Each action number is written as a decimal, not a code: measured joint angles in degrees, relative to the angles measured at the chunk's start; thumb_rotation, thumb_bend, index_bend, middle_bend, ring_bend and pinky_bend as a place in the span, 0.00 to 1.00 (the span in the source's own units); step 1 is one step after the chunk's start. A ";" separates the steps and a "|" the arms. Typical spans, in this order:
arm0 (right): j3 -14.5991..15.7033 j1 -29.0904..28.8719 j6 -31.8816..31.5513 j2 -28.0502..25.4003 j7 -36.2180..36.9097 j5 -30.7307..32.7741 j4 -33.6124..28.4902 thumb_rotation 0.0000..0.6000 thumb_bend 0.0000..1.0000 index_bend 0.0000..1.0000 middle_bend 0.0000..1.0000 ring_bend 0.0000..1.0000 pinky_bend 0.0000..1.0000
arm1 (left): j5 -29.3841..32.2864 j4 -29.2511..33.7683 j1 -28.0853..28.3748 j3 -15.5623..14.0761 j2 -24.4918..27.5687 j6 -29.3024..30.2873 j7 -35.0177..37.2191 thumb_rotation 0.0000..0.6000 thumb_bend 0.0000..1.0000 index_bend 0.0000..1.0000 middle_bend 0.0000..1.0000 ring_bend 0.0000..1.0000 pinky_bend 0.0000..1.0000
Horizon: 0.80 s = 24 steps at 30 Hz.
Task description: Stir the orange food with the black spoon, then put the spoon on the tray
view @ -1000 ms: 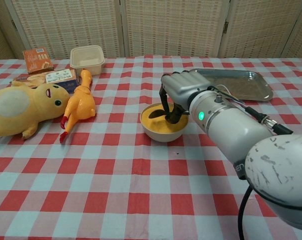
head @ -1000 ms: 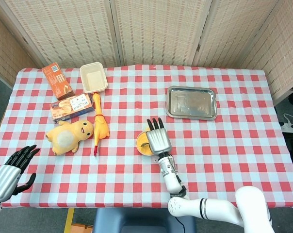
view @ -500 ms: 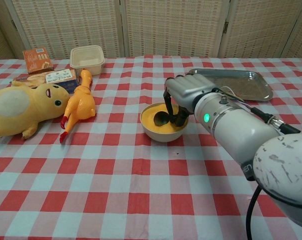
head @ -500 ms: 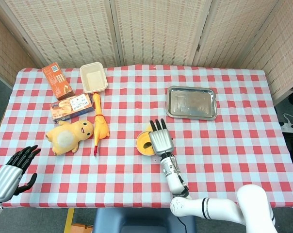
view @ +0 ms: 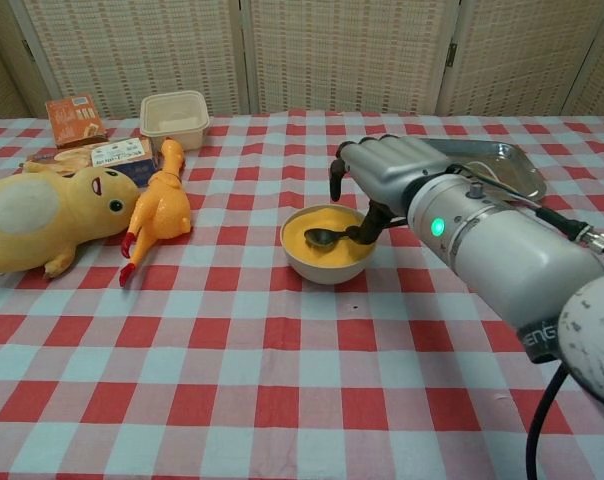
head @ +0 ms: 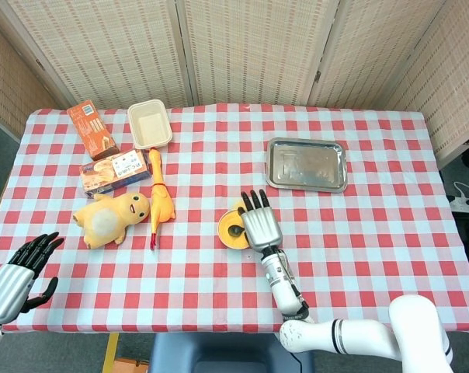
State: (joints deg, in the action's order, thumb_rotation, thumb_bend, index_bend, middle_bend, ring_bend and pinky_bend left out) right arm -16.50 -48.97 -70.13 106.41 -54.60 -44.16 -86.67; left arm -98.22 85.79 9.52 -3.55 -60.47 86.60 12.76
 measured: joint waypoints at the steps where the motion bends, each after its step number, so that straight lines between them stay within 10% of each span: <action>1: -0.01 0.44 -0.06 -0.93 0.67 -0.02 -0.50 1.00 0.29 0.38 0.07 0.00 0.02 | 0.06 0.01 0.01 0.01 -0.02 -0.09 -0.10 1.00 0.51 0.00 0.00 0.00 0.13; 9: 1.13 3.35 0.10 -5.34 5.10 -0.68 -1.03 1.00 0.29 0.53 0.07 0.00 0.02 | 0.35 0.54 0.21 0.03 -0.39 -0.97 -1.85 1.00 0.51 0.00 0.00 0.00 0.13; 24: 0.64 1.49 4.11 -6.84 4.44 4.69 1.04 1.00 0.29 0.50 0.07 0.00 0.02 | 1.33 0.58 0.74 0.24 -0.81 -2.54 -2.78 1.00 0.51 0.00 0.00 0.00 0.13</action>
State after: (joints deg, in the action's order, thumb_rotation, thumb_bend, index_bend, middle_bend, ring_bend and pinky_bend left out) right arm -15.85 -47.48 -66.01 99.58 -50.16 -39.48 -85.63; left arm -96.89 86.37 10.26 -3.31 -61.29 84.06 9.98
